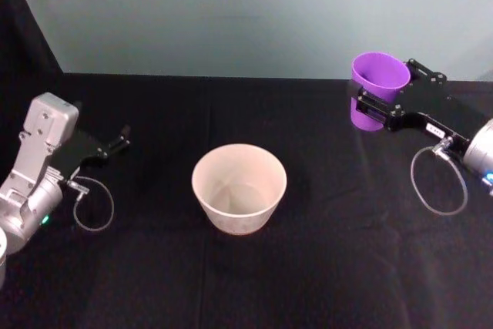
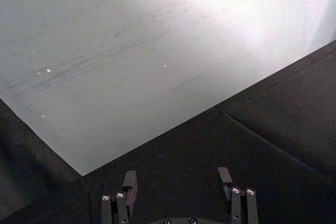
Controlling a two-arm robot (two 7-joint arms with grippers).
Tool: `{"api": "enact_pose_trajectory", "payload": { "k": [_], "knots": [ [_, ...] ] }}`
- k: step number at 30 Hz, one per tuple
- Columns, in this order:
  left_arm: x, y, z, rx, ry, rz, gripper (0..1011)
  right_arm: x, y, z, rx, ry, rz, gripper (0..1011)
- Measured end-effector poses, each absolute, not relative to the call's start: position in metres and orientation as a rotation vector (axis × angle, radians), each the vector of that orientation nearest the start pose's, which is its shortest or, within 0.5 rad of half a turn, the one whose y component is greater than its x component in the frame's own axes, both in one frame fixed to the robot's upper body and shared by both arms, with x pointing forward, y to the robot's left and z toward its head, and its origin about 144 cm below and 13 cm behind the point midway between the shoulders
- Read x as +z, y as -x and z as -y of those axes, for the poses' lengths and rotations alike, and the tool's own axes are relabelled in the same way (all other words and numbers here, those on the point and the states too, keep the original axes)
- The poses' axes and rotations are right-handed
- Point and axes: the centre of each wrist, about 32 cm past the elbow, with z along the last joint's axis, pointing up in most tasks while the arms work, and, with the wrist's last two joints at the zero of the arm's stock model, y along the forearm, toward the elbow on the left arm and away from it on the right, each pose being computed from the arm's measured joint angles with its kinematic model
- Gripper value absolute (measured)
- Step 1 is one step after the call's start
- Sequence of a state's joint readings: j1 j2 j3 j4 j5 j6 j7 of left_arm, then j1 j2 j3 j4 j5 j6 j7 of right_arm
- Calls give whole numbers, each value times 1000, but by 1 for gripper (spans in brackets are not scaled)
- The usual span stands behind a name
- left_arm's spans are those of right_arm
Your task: Pick up the cup and pour the mung beans from the cup into the bowl.
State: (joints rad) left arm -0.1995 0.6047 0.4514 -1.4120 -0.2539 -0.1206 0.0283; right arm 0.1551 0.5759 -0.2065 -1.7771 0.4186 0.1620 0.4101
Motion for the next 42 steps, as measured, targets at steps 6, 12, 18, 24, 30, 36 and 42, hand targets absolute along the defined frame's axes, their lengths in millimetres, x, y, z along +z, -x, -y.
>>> {"api": "enact_pose_trajectory", "payload": {
  "k": [6, 12, 18, 24, 30, 36, 42],
  "knots": [
    [1140, -489, -310, 1248, -304, 285, 1000, 1259, -481, 299, -903, 110, 164, 735],
    [1140, -489, -310, 1248, -304, 285, 1000, 1259, -481, 299, -903, 111, 163, 735],
    [1140, -489, -310, 1248, -304, 285, 1000, 1259, -481, 299, -904, 111, 162, 735],
    [1140, -489, -310, 1248, -304, 285, 1000, 1259, -481, 299, -904, 110, 162, 735],
    [1140, -489, -310, 1248, -304, 285, 1000, 1259, -481, 299, -904, 110, 162, 735],
    [1140, -489, -310, 1248, -304, 285, 1000, 1259, -481, 299, -904, 110, 163, 735],
    [1140, -489, -310, 1248, -304, 285, 1000, 1259, -481, 299, -904, 110, 163, 735]
  ]
}}
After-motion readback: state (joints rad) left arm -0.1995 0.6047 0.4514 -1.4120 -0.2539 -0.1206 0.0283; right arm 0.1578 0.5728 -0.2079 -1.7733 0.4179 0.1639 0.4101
